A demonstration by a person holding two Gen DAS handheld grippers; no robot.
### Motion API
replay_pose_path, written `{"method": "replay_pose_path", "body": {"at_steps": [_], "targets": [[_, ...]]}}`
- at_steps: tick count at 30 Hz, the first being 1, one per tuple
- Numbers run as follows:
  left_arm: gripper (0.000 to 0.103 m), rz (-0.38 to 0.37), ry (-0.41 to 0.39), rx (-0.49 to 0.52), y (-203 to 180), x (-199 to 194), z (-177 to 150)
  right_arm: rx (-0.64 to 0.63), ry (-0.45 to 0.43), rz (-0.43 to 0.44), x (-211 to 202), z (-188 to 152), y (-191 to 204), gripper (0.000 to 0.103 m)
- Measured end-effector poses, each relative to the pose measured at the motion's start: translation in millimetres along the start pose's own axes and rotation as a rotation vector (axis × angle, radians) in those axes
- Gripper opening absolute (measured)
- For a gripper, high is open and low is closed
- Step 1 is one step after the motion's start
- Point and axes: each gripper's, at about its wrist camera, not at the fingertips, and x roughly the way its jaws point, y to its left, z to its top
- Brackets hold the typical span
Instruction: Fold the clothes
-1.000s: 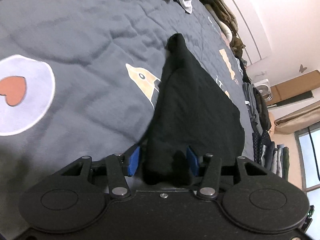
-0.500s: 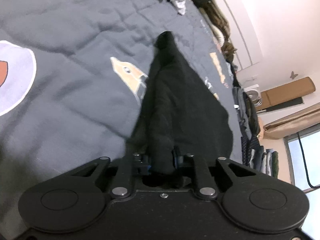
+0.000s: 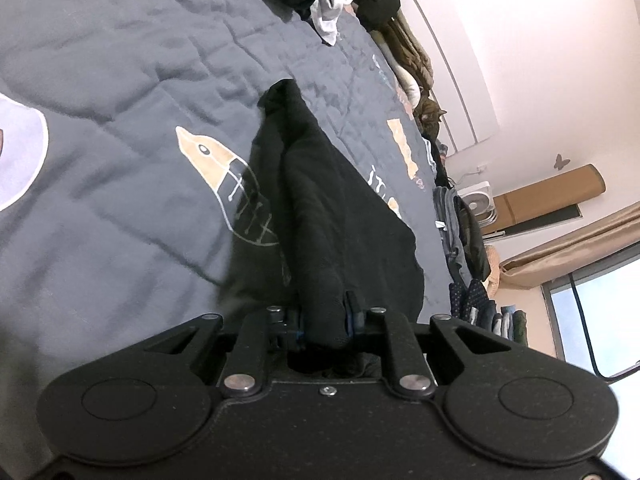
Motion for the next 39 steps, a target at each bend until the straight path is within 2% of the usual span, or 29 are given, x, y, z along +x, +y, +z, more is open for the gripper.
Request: {"method": "replay_pose_path", "body": {"at_steps": [3,5,8,11,14,18,27,35,39], "targets": [[0.017,-0.014,-0.006,-0.005,-2.4,-0.5,1.3,0.054,-0.058,0.04,1.0,-2.2,-1.9,0.08],[0.017,-0.023,-0.011,-0.009,-4.2,-0.9,2.2,0.101,-0.101,0.074,1.8,-3.1,-4.3,0.092],[0.017,-0.039,-0.019,-0.011,-8.4,-1.6,3.4,0.15,-0.148,0.095,4.9,-2.8,-3.7,0.103],[0.017,-0.046,-0.023,-0.011,-10.8,-0.7,4.9,0.164,-0.156,0.066,5.9,-5.8,5.9,0.103],[0.017,-0.05,-0.024,-0.009,-12.1,0.0,6.3,0.19,-0.08,0.041,4.2,-10.9,15.8,0.103],[0.017,-0.051,-0.024,-0.011,-12.0,0.6,6.7,0.214,-0.025,0.013,17.0,-18.7,18.0,0.103],[0.016,-0.067,-0.027,-0.019,-14.0,-2.5,7.6,0.281,-0.062,0.003,37.7,-9.3,10.5,0.103],[0.016,-0.076,-0.026,-0.022,-13.3,-6.4,8.6,0.284,-0.081,-0.061,51.3,7.5,14.1,0.103],[0.016,-0.075,-0.021,-0.017,-14.2,-6.1,8.8,0.262,-0.087,-0.1,53.6,20.9,16.7,0.095]]}}
